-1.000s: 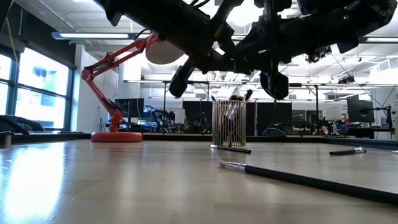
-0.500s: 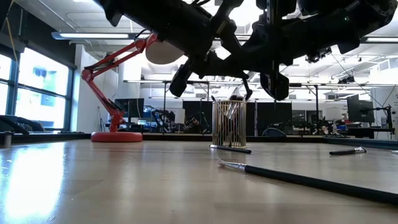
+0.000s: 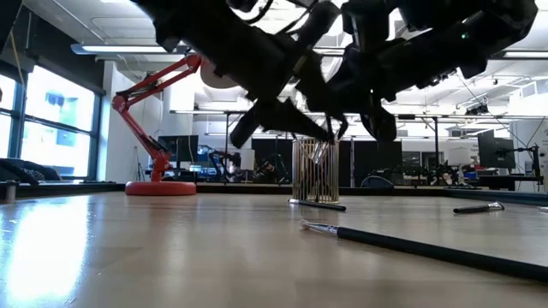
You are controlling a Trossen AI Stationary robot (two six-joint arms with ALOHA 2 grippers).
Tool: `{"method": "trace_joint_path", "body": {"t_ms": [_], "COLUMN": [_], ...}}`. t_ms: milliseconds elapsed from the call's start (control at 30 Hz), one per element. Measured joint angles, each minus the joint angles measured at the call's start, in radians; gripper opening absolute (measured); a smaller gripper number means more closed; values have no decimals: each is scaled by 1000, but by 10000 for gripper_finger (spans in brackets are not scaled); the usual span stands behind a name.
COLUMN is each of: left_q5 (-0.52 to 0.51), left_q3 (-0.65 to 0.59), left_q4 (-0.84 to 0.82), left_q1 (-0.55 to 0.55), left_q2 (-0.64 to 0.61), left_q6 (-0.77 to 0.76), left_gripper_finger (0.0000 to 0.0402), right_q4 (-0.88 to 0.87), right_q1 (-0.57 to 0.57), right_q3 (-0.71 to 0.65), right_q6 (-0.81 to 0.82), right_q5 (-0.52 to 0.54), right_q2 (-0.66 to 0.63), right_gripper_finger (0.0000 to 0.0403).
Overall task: Put items in baskets/containers
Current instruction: Put the black eyeshadow brush into the yellow container
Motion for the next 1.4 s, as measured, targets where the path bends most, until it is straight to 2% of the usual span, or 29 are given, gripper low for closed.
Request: {"method": "trace_joint_path", "body": {"t_ms": [100,233,367,467,567,700,833,933,1033,1200,1400], "left_q5": [-17,-137,-208,-211,-176,-93,25,89,109,141,173], "left_q3": [1,-3,-28,-105,-230,-427,-602,-692,-721,-721,-721], "left_q4": [-138,-398,-593,-629,-592,-416,-195,-110,-75,-64,-18], "left_q1": [-5,-4,-3,17,50,80,121,150,174,205,247], "left_q2": [-63,-165,-283,-359,-441,-561,-662,-711,-726,-733,-733], "left_q6": [51,124,200,232,251,254,263,249,242,281,332], "left_gripper_finger": [119,119,119,119,119,119,119,119,119,119,119], "right_q4": [-6,-12,-36,-81,-173,-324,-470,-478,-419,-210,-149], "right_q1": [-39,-84,-105,-114,-118,-134,-159,-169,-169,-174,-173], "right_q3": [0,0,26,95,189,295,321,287,235,111,61], "right_q6": [-7,-15,-40,-146,-281,-411,-391,-348,-352,-377,-377], "right_q5": [1,5,81,145,242,359,402,397,395,355,298], "right_q2": [0,0,-3,-4,-4,-3,0,3,3,3,2], "right_gripper_finger": [11,12,11,11,11,11,11,14,15,16,58]}}
